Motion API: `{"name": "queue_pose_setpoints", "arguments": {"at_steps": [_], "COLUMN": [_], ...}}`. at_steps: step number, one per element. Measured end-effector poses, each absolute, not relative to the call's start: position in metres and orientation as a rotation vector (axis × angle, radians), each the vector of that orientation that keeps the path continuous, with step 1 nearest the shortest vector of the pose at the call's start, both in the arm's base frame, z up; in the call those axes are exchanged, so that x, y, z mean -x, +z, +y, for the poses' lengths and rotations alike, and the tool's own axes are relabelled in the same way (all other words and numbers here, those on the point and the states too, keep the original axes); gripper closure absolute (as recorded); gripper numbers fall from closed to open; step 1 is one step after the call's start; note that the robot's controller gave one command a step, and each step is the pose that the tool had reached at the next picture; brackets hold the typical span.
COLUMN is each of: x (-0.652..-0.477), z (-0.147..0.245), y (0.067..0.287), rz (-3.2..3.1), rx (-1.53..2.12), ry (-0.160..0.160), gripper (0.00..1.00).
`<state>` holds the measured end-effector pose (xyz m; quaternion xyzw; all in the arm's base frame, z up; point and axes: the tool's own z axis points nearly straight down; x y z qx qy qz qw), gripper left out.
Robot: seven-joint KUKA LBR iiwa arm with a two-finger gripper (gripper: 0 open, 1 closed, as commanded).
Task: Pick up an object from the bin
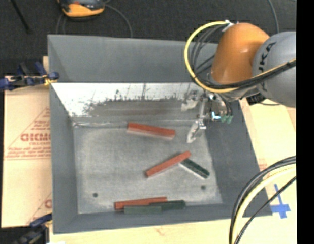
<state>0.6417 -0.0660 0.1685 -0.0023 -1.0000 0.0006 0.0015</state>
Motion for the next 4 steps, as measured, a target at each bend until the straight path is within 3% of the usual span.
{"name": "queue_pose_setpoints", "arguments": {"at_steps": [1, 2, 3, 4], "x": [-0.643, -0.626, -0.632, -0.636], "z": [-0.066, -0.067, -0.068, -0.069], "y": [0.174, 0.133, 0.081, 0.080], "rz": [-3.147, -3.154, -3.146, -3.172], "rx": [0.006, 0.021, 0.082, 0.085], "ry": [0.003, 0.003, 0.000, 0.005], "gripper": [0.00, 0.00, 1.00, 0.00]}}
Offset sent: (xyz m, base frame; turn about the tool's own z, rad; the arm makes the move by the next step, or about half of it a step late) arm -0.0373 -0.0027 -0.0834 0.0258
